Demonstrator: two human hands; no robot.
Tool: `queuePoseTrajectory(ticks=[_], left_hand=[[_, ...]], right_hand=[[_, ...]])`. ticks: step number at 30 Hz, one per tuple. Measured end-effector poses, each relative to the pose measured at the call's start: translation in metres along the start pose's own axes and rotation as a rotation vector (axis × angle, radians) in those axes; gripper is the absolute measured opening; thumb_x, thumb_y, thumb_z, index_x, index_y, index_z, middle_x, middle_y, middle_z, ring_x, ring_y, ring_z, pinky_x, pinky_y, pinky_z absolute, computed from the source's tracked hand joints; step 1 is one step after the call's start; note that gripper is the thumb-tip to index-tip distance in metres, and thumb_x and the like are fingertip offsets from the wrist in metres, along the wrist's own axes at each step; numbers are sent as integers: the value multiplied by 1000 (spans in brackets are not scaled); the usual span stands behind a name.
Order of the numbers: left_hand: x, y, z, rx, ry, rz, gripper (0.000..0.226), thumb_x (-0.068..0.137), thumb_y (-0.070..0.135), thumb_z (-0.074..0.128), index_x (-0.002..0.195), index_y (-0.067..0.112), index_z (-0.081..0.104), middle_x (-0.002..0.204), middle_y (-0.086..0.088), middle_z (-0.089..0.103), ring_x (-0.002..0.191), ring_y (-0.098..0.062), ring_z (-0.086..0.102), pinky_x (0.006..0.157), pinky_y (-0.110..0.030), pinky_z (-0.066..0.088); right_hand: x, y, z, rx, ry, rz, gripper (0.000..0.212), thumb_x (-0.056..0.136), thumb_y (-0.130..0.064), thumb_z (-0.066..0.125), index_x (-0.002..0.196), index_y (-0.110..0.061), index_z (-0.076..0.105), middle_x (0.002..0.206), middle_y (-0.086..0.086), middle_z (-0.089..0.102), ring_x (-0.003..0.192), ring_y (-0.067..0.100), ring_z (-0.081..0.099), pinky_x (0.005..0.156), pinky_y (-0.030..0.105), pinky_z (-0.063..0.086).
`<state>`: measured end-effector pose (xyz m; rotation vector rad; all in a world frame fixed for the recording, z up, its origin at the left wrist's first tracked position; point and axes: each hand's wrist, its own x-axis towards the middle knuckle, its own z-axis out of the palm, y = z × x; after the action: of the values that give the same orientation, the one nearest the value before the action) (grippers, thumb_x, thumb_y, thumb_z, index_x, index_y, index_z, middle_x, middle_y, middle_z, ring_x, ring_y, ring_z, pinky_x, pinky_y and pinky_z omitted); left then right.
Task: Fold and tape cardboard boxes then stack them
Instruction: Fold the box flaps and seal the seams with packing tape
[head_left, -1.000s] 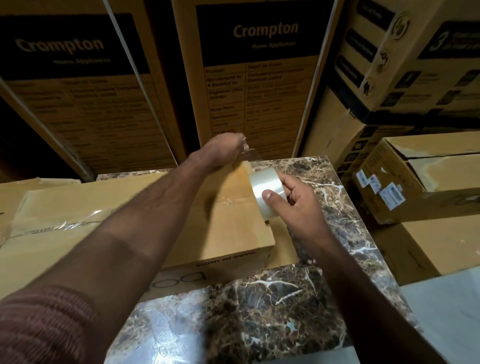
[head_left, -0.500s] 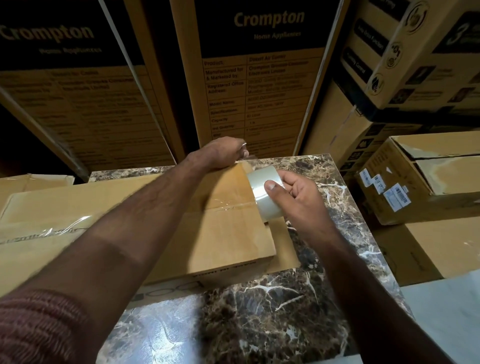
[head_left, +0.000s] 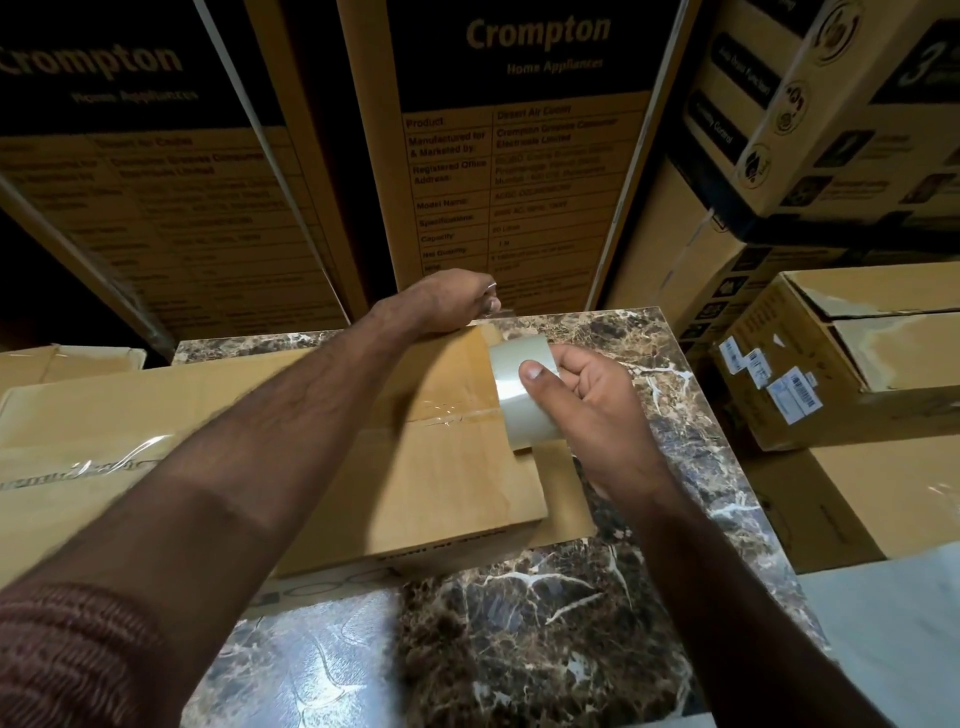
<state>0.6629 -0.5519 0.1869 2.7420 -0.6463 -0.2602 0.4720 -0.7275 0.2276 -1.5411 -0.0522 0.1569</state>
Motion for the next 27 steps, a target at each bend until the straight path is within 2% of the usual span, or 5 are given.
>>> queuePoseTrajectory(ticks=[10, 14, 19, 23, 27], left_hand=[[5, 3, 2, 16, -26, -8, 23, 106, 31, 43, 105, 14, 59, 98, -1, 62, 88, -18, 56, 72, -32, 37], [6, 1, 3, 35, -39, -2, 22, 106, 29, 43, 101, 14, 59, 96, -1, 61, 86, -18, 55, 72, -32, 36], [15, -2, 3, 22, -212, -17, 19, 103, 28, 53, 96, 13, 62, 91, 0, 60, 84, -17, 53, 72, -31, 37], [20, -13, 6, -96, -355, -72, 24, 102, 25, 54, 79, 19, 59, 77, 1, 56, 75, -19, 48, 69, -34, 39], [12, -16, 14, 71, -156, -191, 19, 97, 34, 61, 93, 16, 65, 89, -1, 63, 87, -21, 59, 77, -36, 49]], right_hand=[[-2, 3, -1, 13, -9, 15, 15, 102, -16, 58, 112, -14, 69, 96, 15, 76, 82, 36, 71, 68, 64, 55], [0, 4, -2, 25, -2, 16, 14, 102, -14, 56, 108, -17, 69, 97, 15, 76, 82, 31, 71, 72, 57, 57], [2, 6, -4, 23, 0, 24, 16, 104, -15, 54, 114, -15, 67, 101, 17, 76, 88, 38, 71, 75, 58, 56], [0, 6, -8, -15, -6, 38, 19, 104, -19, 55, 120, -14, 65, 104, 15, 75, 92, 39, 71, 73, 57, 58], [-2, 8, -9, -47, -11, 30, 22, 103, -19, 56, 122, -12, 63, 103, 11, 76, 87, 26, 72, 70, 44, 60]])
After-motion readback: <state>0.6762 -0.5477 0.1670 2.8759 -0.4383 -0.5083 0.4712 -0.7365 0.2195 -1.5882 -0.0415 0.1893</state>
